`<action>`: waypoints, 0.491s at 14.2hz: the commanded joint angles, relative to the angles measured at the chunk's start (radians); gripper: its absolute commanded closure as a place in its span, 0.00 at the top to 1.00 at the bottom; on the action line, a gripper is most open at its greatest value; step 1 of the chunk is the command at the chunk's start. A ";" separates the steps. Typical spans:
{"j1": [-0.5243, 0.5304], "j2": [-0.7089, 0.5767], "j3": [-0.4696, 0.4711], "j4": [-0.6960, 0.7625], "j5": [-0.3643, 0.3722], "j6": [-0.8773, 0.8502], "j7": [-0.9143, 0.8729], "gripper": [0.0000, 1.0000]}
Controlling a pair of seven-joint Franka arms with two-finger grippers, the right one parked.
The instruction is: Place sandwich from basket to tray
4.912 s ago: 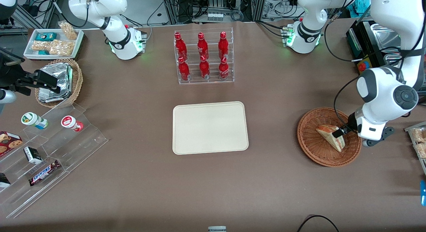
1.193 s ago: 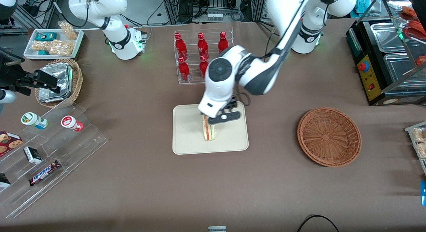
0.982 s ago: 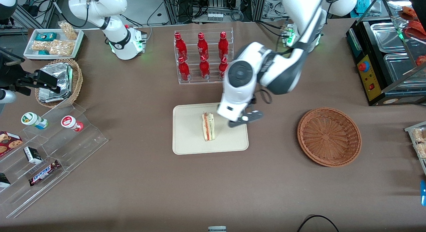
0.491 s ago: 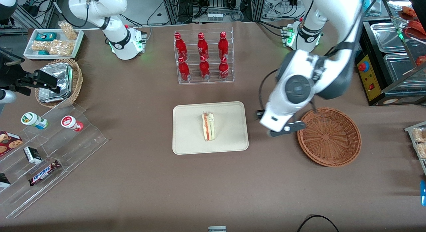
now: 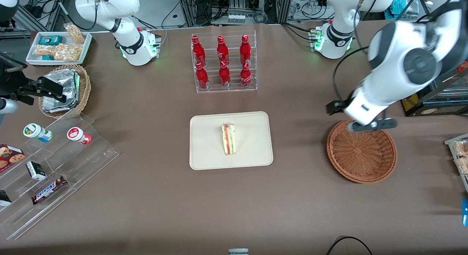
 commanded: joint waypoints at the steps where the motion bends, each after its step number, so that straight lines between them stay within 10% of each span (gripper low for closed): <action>1: 0.131 -0.084 -0.091 -0.022 0.018 -0.042 0.116 1.00; 7: 0.275 -0.097 -0.136 0.082 0.025 -0.114 0.322 1.00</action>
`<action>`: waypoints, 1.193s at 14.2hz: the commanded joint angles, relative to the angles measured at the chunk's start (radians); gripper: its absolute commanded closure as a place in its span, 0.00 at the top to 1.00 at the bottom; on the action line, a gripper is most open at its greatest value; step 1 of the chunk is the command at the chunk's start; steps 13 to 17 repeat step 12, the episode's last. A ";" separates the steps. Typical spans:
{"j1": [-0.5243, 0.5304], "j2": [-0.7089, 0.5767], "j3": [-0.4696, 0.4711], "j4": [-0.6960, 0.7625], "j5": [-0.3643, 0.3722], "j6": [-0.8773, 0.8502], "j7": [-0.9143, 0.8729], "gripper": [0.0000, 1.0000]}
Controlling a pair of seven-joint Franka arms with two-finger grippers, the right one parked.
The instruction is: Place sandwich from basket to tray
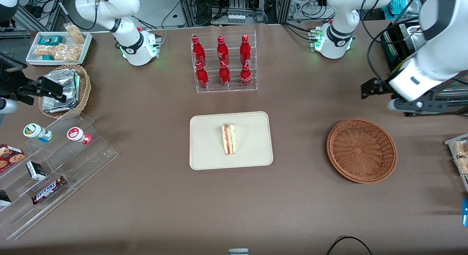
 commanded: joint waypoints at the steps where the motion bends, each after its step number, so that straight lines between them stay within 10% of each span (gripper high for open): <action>1: 0.024 -0.005 0.008 0.045 0.046 -0.025 0.052 1.00; 17: 0.018 0.056 0.078 0.196 0.019 -0.056 0.034 1.00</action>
